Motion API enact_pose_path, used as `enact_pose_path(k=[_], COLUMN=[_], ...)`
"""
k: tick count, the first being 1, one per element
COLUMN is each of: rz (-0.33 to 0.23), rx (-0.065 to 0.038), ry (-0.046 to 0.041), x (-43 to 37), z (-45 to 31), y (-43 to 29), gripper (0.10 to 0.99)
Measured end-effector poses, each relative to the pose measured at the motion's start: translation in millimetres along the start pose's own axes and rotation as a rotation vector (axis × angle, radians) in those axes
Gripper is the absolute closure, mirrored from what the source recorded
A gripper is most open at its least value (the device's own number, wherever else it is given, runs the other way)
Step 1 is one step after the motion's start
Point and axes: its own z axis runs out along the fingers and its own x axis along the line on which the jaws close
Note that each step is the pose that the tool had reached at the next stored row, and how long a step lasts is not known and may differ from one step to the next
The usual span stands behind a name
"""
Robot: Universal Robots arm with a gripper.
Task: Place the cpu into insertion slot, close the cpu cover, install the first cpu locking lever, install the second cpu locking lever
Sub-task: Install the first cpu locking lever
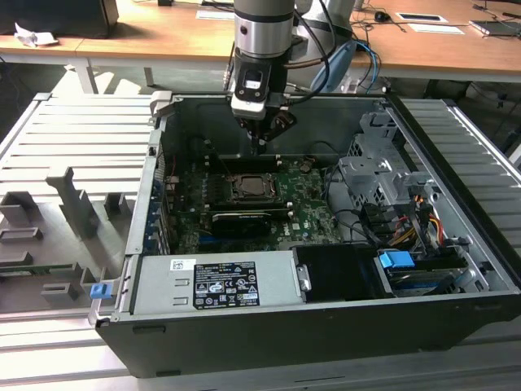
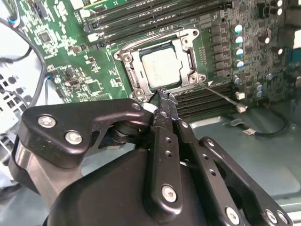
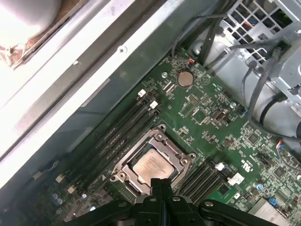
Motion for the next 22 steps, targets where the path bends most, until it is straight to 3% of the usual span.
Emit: enact_pose_path(k=[9,22], rz=[-0.067,-0.11], rx=[-0.002,-0.003], ry=[0.0018,0.0028], x=[0.0,0.0], z=[0.0,0.0], y=[0.0,0.0], gripper=[0.98,0.98])
